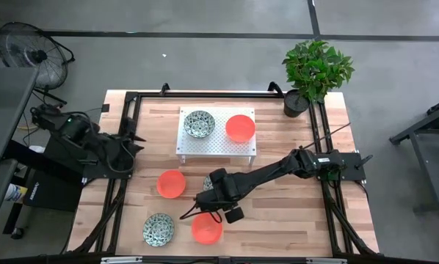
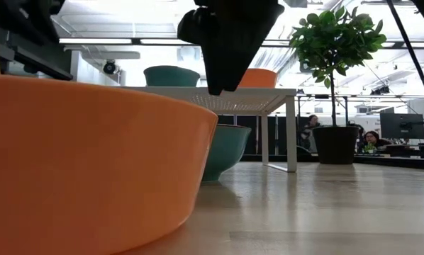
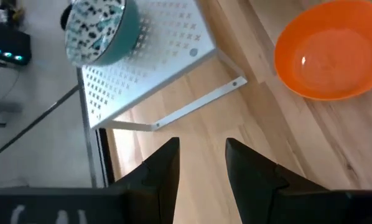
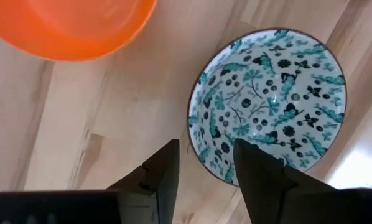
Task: Pick & Place Mini bowls
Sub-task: Stack the top green and white patterned bowl on top of the green and white patterned bowl on the shelf
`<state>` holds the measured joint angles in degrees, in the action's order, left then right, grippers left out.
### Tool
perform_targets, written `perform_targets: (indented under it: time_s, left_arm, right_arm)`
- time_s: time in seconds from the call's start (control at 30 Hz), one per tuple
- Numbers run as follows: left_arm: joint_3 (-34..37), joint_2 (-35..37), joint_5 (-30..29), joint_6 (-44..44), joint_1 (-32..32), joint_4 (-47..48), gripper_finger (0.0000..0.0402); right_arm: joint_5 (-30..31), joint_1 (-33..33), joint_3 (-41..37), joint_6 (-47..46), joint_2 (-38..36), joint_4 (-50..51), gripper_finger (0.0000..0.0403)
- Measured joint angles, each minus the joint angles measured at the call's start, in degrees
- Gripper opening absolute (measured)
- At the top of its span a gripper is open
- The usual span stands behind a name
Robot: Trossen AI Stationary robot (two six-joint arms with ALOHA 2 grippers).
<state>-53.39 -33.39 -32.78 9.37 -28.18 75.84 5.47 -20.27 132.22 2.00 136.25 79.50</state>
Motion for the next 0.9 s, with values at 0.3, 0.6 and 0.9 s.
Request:
perform_targets:
  time_s: [0.3, 0.6, 0.9]
  left_arm:
    - [4.7, 9.6, 1.0, 0.4, 0.0, -2.8, 0.0124]
    - [4.7, 14.6, 1.0, 0.4, 0.0, -2.9, 0.0124]
    - [4.7, 15.1, 0.9, 0.3, 0.0, -2.9, 0.0124]
  right_arm:
    - [0.4, -0.1, 0.0, 1.5, 0.0, -0.7, 0.0140]
    - [-0.8, -0.1, -0.8, 0.5, 0.9, -3.3, 0.0140]
    - [1.1, -0.1, -8.8, -0.5, 0.9, -7.6, 0.0140]
